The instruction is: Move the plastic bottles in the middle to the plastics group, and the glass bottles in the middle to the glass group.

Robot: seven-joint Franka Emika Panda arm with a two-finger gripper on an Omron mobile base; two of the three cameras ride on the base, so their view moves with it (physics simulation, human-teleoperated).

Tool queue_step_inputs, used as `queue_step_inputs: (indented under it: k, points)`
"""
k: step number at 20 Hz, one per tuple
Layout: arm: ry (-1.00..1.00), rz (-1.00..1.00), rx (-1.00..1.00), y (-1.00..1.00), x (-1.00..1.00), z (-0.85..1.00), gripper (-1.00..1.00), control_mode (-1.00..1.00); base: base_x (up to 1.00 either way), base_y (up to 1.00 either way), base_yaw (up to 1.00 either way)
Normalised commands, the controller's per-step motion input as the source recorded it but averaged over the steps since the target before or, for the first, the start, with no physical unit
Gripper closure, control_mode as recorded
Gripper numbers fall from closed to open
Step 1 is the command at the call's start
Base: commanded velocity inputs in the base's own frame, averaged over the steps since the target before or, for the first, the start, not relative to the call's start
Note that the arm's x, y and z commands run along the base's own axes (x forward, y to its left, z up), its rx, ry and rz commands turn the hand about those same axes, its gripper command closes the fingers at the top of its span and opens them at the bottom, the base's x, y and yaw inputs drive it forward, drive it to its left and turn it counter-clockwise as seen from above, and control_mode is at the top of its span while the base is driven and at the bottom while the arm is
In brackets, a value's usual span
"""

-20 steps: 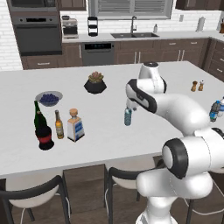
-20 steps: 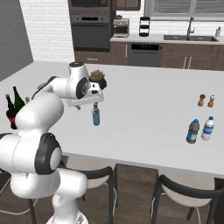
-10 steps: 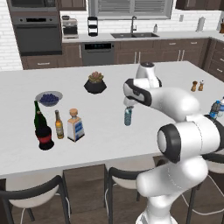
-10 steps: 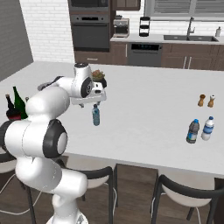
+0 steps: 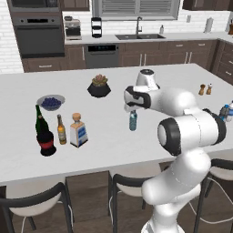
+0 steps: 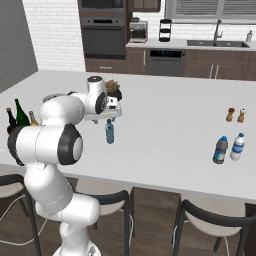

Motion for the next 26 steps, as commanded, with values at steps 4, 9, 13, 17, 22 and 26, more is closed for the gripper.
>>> queue_step_inputs:
  k: [4, 9, 13, 17, 22, 26]
  points:
    - [-0.02, -0.04, 0.0, 0.02, 0.3, -0.16, -1.0, -1.0, 0.0, 0.0, 0.0]
    - [0.0, -0.03, 0.02, 0.0, 0.15, 0.0, -1.0, -1.0, 0.0, 0.0, 0.0]
    - [0.0, -0.03, 0.07, 0.0, 0.25, 0.0, -1.0, -1.0, 0.0, 0.0, 0.0]
    - [0.0, -0.01, 0.05, -0.01, 0.19, -0.13, -1.0, -1.0, 0.0, 0.0, 0.0]
    - [0.0, -0.01, 0.0, 0.0, 0.1, -0.26, -1.0, -1.0, 0.0, 0.0, 0.0]
    - [0.0, 0.0, 0.0, 0.0, 0.05, -0.35, -1.0, -1.0, 0.0, 0.0, 0.0]
